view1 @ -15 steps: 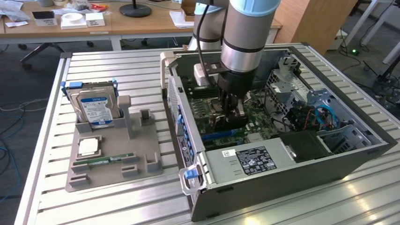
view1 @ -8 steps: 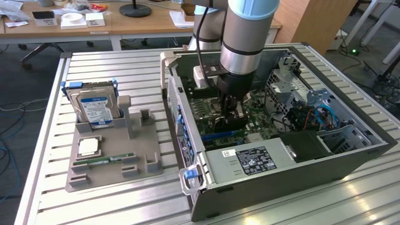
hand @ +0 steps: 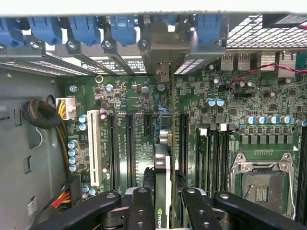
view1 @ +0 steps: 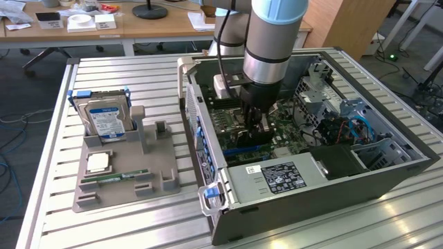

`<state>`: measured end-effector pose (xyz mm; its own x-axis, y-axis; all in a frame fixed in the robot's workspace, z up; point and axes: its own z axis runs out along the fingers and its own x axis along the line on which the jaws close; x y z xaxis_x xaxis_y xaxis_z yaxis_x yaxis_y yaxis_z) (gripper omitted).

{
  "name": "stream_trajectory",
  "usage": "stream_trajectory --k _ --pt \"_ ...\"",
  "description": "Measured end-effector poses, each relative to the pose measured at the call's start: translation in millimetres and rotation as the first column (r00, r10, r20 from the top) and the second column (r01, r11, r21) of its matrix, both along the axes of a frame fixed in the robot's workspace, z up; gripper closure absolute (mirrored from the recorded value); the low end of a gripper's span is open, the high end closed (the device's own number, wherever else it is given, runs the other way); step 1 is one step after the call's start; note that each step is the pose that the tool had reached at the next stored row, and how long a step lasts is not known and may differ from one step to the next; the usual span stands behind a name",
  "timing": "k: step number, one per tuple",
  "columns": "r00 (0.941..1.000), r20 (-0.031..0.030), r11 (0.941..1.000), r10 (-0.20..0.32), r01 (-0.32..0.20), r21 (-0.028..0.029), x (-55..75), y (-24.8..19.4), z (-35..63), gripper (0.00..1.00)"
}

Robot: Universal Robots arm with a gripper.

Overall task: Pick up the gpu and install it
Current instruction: 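Insert the gpu into the slot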

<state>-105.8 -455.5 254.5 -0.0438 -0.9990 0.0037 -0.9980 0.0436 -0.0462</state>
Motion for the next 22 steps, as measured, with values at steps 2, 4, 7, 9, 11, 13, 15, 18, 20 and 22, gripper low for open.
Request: stream_trajectory --k 2,4,7,9,11,13,15,18,20,22 --pt "1.0000 0.0001 1.0000 0.000 0.000 0.0002 0.0 0.0 -0.3 0.73" --pt "1.0000 0.0003 1.0000 0.000 0.000 0.0005 0.0 0.1 -1.1 0.73" --pt "1.0000 0.0000 1.0000 0.000 0.000 0.0000 0.0 0.0 -2.1 0.73" --pt "1.0000 0.0001 1.0000 0.000 0.000 0.0002 0.0 0.0 -2.6 0.73" --pt "1.0000 0.0002 1.0000 0.000 0.000 0.0003 0.0 0.1 -3.5 0.73" --pt "1.0000 0.0000 1.0000 0.000 0.000 0.0000 0.0 0.0 -3.6 0.73" --pt "1.0000 0.0002 1.0000 0.000 0.000 0.0004 0.0 0.0 -4.3 0.73" --pt "1.0000 0.0000 1.0000 0.000 0.000 0.0000 0.0 0.0 -4.9 0.73" --pt "1.0000 0.0000 1.0000 0.000 0.000 -0.0001 0.0 0.0 -5.0 0.73" --pt "1.0000 0.0002 1.0000 0.000 0.000 0.0003 0.0 0.0 -5.7 0.73"
